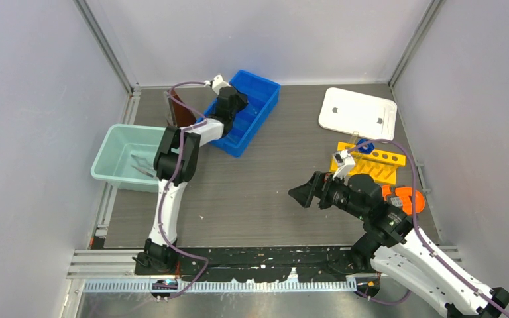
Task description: Organize the chemistry lab equipment
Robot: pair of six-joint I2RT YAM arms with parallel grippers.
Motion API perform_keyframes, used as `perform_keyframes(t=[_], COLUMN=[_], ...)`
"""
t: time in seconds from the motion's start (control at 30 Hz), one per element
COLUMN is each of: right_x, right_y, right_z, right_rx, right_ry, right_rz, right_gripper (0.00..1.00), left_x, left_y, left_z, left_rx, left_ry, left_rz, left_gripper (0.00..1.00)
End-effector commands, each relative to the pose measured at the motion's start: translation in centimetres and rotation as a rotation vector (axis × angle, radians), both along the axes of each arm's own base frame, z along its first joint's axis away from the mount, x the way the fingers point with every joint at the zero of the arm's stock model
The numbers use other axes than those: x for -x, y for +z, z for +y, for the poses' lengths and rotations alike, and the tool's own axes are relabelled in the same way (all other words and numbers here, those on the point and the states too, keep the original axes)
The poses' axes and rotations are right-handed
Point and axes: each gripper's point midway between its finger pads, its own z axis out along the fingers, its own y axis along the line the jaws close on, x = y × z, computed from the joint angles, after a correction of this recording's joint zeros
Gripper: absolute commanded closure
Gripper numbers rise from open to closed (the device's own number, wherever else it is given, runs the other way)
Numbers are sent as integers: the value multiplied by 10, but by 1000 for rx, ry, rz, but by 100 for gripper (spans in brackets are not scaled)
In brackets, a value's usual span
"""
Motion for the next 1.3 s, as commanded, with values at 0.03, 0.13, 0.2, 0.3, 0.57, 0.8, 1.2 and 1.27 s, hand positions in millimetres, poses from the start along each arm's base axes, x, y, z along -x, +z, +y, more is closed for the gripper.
perform_keyframes(t=[0.03,0.13,0.2,0.3,0.57,0.8,1.2,1.27], right_x=[-6,-8,-10,-18,-26,-20,-21,-23], right_y=[18,18,16,21,37,44,35,32], right_z=[-5,-7,-8,-15,-45,-63,-90,-94], right_rx=[-17,-22,-21,-17,15,113,209,229], right_ry=[-40,-66,-85,-158,-315,-339,-459,-477], right_rz=[-52,-44,-26,-12,-21,-26,13,6], right_gripper=[0,0,0,0,0,0,0,0], left_x=[-19,-16,-14,-10,10,61,222,249], left_y=[41,43,45,52,96,153,145,138], left_z=[8,6,4,5,5,2,21,29], left_rx=[-29,-31,-28,-30,-64,-146,-336,-373], left_ry=[20,4,-8,-11,-69,-213,-530,-572], left_rz=[-134,-135,-133,-132,-137,-92,184,218], left_gripper=[89,84,80,72,57,0,0,0])
